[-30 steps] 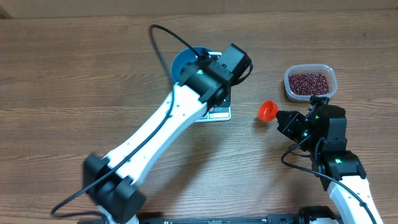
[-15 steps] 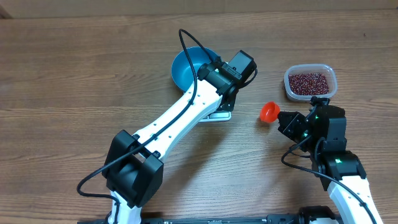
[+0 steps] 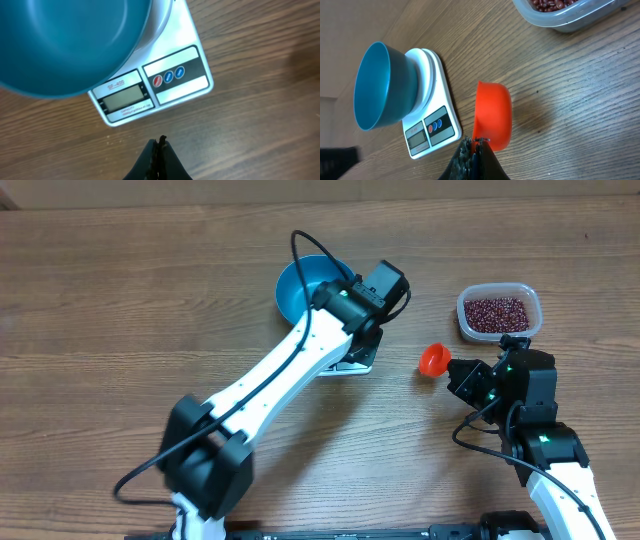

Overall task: Scoop item into bowl and weigh 150g on scale
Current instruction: 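Move the left gripper over the scale's front button panel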

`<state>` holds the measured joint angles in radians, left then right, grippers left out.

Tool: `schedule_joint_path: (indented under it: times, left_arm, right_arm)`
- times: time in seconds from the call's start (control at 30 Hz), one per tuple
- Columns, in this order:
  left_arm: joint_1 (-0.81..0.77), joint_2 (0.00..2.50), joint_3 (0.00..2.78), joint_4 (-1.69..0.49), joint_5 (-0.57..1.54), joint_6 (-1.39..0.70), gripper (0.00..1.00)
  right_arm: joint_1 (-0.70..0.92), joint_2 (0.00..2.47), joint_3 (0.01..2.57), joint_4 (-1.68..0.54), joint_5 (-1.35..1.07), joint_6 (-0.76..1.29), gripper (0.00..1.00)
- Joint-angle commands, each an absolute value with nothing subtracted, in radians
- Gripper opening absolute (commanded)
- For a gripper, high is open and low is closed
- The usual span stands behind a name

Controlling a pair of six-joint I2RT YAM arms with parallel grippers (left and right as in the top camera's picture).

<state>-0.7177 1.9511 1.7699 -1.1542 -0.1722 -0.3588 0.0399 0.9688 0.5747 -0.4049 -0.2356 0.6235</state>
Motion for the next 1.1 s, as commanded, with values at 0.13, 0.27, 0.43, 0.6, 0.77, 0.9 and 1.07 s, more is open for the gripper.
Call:
schedule_joint_path:
  times: [0.13, 0.27, 0.43, 0.6, 0.77, 0.9, 1.07]
  left_arm:
    - [-0.719, 1.593, 1.492, -0.952, -0.154, -0.283, 0.05]
    - [-0.719, 1.509, 1.328, -0.78, -0.064, -0.2, 0.04]
    - [-0.719, 1.533, 1.274, -0.725, -0.055, -0.192, 0.04]
    - [-0.718, 1.613, 1.253, -0.686, -0.082, -0.207, 0.04]
    - [-0.719, 1.703, 1.253, -0.646, -0.101, -0.207, 0.04]
    - [-0.719, 1.794, 1.253, -0.602, -0.105, -0.206, 0.04]
    - [-0.718, 1.859, 1.253, -0.569, -0.15, -0.206, 0.04]
  right_arm:
    - [0.044, 0.965, 0.602, -0.4, -0.225, 0.612, 0.04]
    - [0.044, 0.965, 0.602, -0.4, -0.226, 0.613, 0.04]
    - [0.044, 0.965, 0.602, -0.399, -0.229, 0.62, 0.04]
    - [0.044, 0.965, 0.602, -0.406, -0.229, 0.62, 0.04]
    - [0.044, 0.965, 0.602, -0.406, -0.229, 0.62, 0.04]
    - [0.044, 0.965, 0.602, -0.406, -0.229, 0.62, 0.04]
    - [0.044, 0.965, 0.602, -0.407, -0.229, 0.62, 0.04]
